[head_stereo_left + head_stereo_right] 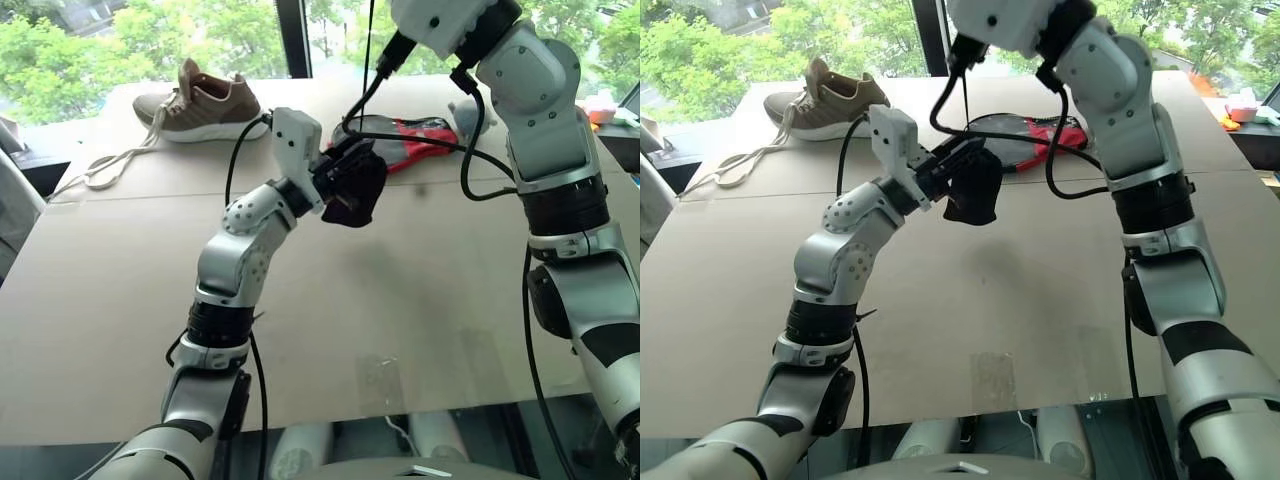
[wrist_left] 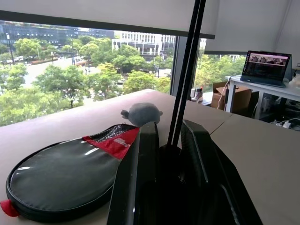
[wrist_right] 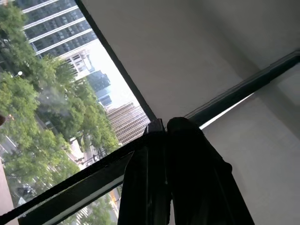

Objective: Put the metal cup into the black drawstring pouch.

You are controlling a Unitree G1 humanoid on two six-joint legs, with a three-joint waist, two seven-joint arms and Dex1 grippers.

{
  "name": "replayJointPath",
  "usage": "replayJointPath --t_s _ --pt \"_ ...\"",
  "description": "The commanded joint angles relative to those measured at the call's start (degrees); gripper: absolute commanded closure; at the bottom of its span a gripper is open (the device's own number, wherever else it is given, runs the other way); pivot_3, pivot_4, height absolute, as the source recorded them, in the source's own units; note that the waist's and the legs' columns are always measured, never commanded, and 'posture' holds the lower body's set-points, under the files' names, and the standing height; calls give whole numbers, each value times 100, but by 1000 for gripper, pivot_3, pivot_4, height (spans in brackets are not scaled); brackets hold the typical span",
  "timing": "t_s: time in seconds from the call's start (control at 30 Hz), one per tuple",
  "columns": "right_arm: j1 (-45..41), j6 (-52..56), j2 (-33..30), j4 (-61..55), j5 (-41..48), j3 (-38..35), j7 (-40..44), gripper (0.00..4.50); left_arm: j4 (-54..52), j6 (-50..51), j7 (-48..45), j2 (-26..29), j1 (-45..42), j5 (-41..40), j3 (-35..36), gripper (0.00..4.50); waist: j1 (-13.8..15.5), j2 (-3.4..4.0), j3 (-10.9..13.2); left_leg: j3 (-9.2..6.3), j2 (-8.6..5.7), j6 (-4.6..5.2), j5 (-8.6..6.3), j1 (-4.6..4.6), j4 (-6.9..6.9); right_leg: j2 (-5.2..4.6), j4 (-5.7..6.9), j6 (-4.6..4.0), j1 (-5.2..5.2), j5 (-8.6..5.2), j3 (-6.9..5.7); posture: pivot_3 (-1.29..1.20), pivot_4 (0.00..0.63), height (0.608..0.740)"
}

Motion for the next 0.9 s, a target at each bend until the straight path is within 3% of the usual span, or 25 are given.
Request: replayJointPath --t_s 0.03,0.43,0.47,0.53,0.57,0.9 --pt "-452 45 97 -63 497 -637 -477 4500 54 -71 -56 -7 91 114 -25 4334 3 0 0 -1 0 0 0 0 0 0 1 0 0 0 0 0 150 736" --pt "-434 432 328 -349 1112 -813 -505 4500 -31 -14 -88 -114 228 -42 108 4334 -15 1 -1 3 0 0 0 3 0 0 11 0 -2 0 5 0 150 736" --pt "-431 451 327 -372 1135 -803 -487 4500 -56 -18 -106 -123 231 -87 138 3311 -15 1 -1 4 0 0 0 3 3 0 14 0 -2 0 5 0 150 736" --pt "-423 509 335 -416 1182 -767 -424 4500 -115 61 -155 -130 219 -170 142 2865 -15 2 -1 4 0 0 0 3 3 0 14 0 -2 0 5 0 150 736" --pt "-406 530 340 -445 1201 -746 -384 4500 -151 110 -147 -173 212 -244 178 2316 -15 2 -1 3 0 1 0 3 3 0 14 0 -2 0 5 0 150 736" --pt "-176 780 294 -600 1251 -609 2 4500 -811 538 -162 -228 368 -1122 676 2316 -26 2 -1 6 1 1 0 6 9 0 25 -1 -3 0 8 0 150 736"
